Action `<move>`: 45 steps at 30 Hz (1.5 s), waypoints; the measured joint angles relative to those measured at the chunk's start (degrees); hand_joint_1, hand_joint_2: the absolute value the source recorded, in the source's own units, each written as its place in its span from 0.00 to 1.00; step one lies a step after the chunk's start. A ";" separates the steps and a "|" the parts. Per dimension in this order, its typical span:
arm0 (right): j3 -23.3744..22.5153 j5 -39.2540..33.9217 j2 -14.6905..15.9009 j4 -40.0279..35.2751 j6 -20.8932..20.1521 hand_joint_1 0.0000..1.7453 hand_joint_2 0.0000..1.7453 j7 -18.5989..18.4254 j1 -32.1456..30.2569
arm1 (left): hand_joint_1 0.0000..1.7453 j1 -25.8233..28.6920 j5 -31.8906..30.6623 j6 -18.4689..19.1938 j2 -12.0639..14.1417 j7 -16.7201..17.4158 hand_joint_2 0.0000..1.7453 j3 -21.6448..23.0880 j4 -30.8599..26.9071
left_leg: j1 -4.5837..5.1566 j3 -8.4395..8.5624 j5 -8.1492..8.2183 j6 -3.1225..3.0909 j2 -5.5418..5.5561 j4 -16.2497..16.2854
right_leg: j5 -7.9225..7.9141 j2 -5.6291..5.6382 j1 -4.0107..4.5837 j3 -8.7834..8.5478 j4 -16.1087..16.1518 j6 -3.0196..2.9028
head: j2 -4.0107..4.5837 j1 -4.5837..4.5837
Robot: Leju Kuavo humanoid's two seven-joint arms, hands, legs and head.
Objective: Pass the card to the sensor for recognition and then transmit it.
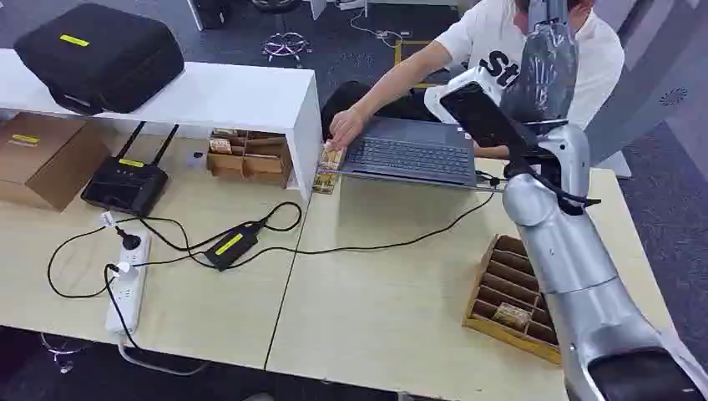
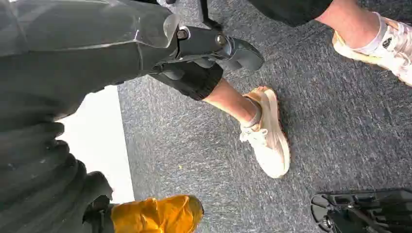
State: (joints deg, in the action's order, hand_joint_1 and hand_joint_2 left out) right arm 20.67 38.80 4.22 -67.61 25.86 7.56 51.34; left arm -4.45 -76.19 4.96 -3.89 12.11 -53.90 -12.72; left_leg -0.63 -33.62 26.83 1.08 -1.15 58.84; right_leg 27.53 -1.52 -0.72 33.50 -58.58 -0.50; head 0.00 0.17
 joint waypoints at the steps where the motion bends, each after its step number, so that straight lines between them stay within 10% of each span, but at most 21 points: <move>1: 0.29 1.51 0.07 0.55 0.57 0.00 1.00 -0.70 0.37 | 0.00 0.00 -0.07 0.02 0.02 0.00 1.00 0.04 0.00 | 0.00 0.00 0.00 0.00 0.00 0.00 | 0.00 0.00 0.00 0.01 0.00 0.00 | 0.00 0.00; 28: 9.60 26.70 -0.39 26.10 5.68 0.01 1.00 -11.71 11.07 | 0.00 -1.11 -1.51 0.92 0.00 0.90 1.00 2.29 0.00 | 0.00 -0.02 -0.04 0.03 0.02 0.02 | -0.08 0.00 0.00 0.02 -0.01 0.05 | 0.00 0.00; 29: 9.69 26.70 -0.39 26.32 5.68 0.11 1.00 -11.74 11.07 | 0.00 -1.12 -1.51 0.90 0.00 0.90 1.00 2.29 0.00 | 0.00 -0.01 -0.04 0.03 0.02 0.02 | -0.08 0.01 0.00 0.02 -0.01 0.05 | 0.00 0.00; 30: 9.77 26.70 -0.39 26.56 5.68 0.76 1.00 -11.78 11.07 | 0.00 -1.12 -1.49 0.87 0.00 0.90 1.00 2.29 0.00 | 0.00 -0.01 -0.04 0.03 0.02 0.02 | -0.08 0.01 0.00 0.03 -0.01 0.05 | 0.00 0.00; 31: 9.86 26.70 -0.39 26.73 5.68 0.82 1.00 -11.78 11.06 | 0.00 -1.11 -1.49 0.85 0.00 0.90 1.00 2.32 0.00 | 0.00 -0.01 -0.04 0.03 0.02 0.02 | -0.08 0.01 0.00 0.03 -0.01 0.05 | 0.00 0.00; 36: 10.19 26.68 -0.39 27.46 5.70 1.00 1.00 -11.54 10.92 | 0.00 -1.12 -1.49 0.83 0.00 0.90 1.00 2.32 0.00 | 0.00 -0.02 -0.04 0.03 0.01 0.02 | -0.08 0.02 0.00 0.07 -0.01 0.05 | 0.00 0.00; 45: 10.28 26.51 -0.39 27.72 5.83 1.00 1.00 -10.03 10.34 | 0.00 -1.12 -1.49 0.81 0.00 0.90 1.00 2.36 0.00 | 0.00 -0.03 -0.04 0.03 0.01 0.02 | -0.08 0.02 0.00 0.07 -0.01 0.05 | 0.00 0.00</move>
State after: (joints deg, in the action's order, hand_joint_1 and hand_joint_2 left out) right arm 30.95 65.31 3.83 -39.89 31.69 -2.47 61.68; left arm -5.57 -77.68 5.77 -3.89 13.00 -51.54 -12.72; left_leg -0.63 -33.65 26.79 1.12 -1.14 58.86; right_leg 27.45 -1.50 -0.72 33.58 -58.59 -0.46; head 0.00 0.17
